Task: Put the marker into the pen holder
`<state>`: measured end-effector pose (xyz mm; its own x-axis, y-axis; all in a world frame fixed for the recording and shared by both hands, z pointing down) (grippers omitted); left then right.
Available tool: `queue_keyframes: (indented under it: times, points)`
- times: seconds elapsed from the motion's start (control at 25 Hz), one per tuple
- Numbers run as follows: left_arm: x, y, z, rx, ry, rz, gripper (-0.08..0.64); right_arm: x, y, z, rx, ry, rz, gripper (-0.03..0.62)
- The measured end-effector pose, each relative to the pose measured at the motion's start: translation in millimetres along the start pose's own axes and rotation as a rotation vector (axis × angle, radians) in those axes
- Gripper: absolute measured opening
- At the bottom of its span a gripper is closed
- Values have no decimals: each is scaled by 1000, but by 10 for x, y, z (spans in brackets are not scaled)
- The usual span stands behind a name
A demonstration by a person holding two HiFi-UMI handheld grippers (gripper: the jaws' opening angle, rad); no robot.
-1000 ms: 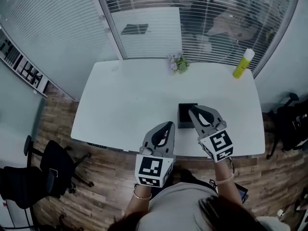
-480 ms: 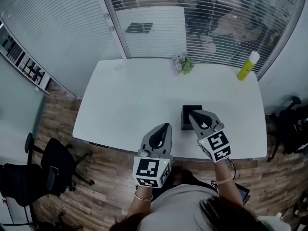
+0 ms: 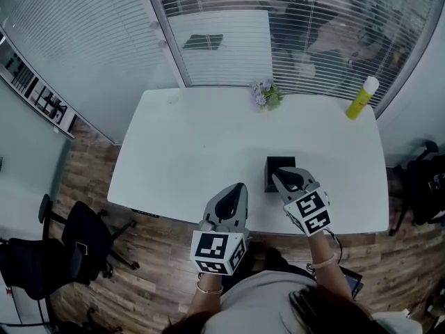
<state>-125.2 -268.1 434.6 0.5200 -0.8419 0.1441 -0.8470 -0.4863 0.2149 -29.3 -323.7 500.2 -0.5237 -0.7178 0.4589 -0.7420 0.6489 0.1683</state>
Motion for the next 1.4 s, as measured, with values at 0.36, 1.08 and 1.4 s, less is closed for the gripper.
queue_keyframes:
  times: [0.36, 1.08, 1.4]
  points:
    - [58, 20, -39, -5, 13, -11, 20, 115, 61, -208, -33, 74, 21, 61]
    - [97, -145, -187, -26, 59, -49, 20, 152, 133, -261, 40, 59, 55, 63]
    - [114, -260, -196, -32, 66, -70, 20, 128, 153, -207, 44, 49, 77, 94]
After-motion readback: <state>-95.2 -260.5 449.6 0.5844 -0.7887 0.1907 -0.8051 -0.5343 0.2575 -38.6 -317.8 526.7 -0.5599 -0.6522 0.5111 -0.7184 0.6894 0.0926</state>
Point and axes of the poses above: the fingertips, and each gripper's own axes: x forward along the fingers, y to its left, z out of its top, the point moved 1 cm from there along -x, backward along the fingers, and after that the axes turned 6 degrees about -z, right-handed, at the moved point
